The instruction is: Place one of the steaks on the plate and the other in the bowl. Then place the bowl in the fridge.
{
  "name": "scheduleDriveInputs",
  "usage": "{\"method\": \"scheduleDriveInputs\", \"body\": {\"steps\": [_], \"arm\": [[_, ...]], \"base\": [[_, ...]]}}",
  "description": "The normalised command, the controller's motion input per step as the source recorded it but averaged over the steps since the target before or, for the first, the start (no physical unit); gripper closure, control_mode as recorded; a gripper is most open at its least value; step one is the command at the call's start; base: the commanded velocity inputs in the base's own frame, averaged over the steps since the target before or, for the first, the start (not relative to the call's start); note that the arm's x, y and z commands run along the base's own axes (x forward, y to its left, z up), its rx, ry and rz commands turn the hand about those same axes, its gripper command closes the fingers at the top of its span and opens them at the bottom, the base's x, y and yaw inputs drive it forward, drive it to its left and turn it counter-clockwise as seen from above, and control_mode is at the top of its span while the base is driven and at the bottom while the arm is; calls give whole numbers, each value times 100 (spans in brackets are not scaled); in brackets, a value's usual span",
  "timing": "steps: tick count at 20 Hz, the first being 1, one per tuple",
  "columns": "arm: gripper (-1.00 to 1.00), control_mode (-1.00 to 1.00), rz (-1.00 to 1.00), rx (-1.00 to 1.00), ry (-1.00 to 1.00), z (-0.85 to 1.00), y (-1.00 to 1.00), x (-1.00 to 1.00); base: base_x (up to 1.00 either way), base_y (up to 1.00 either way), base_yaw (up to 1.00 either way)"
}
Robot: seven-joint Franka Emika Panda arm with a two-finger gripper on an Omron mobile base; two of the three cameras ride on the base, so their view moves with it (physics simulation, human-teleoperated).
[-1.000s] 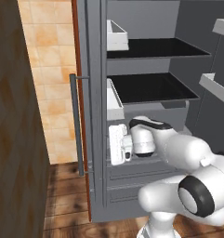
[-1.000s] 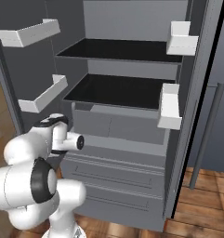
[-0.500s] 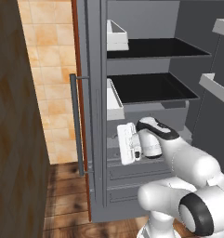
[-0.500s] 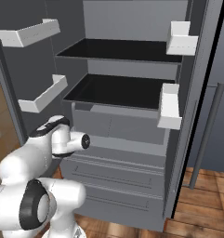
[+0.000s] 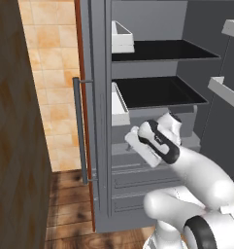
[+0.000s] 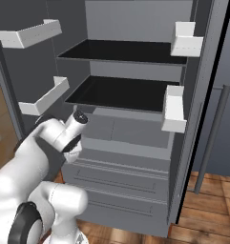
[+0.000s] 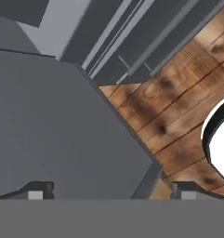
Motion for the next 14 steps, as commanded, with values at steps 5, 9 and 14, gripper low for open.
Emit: {"method": "scheduleDriveInputs", "body": {"steps": [5, 9, 14], "arm": [[-100, -100, 47, -54, 9, 22, -17, -79], [-100, -100, 56, -53, 6, 11, -2, -88], [-100, -100, 59, -37, 2, 5, -38, -48]], "base": [[0, 0, 0], [0, 0, 0], [0, 0, 0]]}}
